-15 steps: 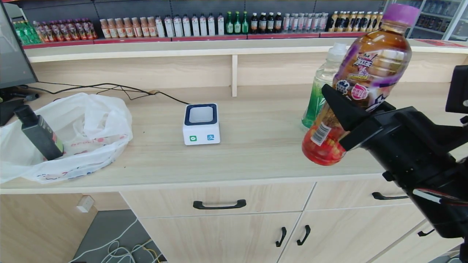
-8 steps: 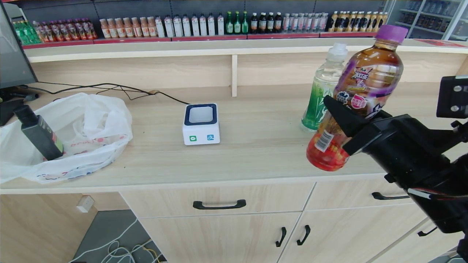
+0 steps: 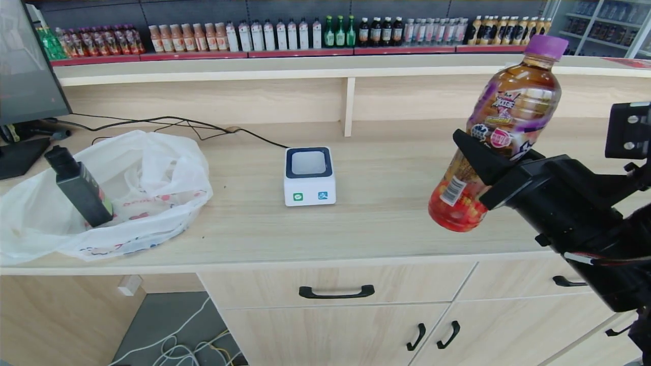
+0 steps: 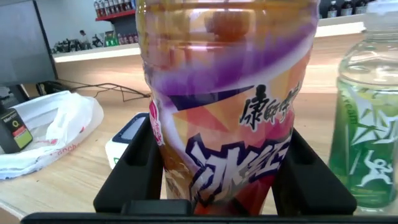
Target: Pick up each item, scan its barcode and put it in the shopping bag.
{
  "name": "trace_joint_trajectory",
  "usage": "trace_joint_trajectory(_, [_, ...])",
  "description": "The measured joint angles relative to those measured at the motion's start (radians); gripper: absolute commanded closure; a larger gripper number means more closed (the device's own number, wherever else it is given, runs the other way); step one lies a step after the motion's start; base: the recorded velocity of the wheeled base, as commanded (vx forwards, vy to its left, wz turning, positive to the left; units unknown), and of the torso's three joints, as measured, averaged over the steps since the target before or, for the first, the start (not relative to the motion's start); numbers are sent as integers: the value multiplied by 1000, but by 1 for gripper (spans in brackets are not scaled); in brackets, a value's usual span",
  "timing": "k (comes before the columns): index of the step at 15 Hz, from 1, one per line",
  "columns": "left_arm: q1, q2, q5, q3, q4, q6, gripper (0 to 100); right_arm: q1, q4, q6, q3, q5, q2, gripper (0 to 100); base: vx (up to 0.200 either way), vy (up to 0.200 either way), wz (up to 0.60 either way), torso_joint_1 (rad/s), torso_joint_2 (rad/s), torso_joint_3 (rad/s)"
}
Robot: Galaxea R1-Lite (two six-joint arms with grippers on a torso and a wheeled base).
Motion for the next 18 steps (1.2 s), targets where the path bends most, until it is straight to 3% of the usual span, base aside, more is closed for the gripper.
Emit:
trace_joint_trajectory(4, [1,0,0,0,0,1,0,-34,0,0,-2,-2,5,100,0,200,0,9,-1,2])
trace_joint_trajectory(9, [1,0,-1,0,0,1,0,-144,-10,-45,-23,-9,7,100,0,200,0,2,5,5])
trace_joint_trajectory(14, [2,0,-2,0,-1,3,0,-172,-6,-92,-39,36,30,100,0,0,0,0,0,0])
trace_joint_trajectory(18, [0,0,-1,0,0,3,0,-144,-10,-174,-202,141,109,100,0,0,0,0,0,0])
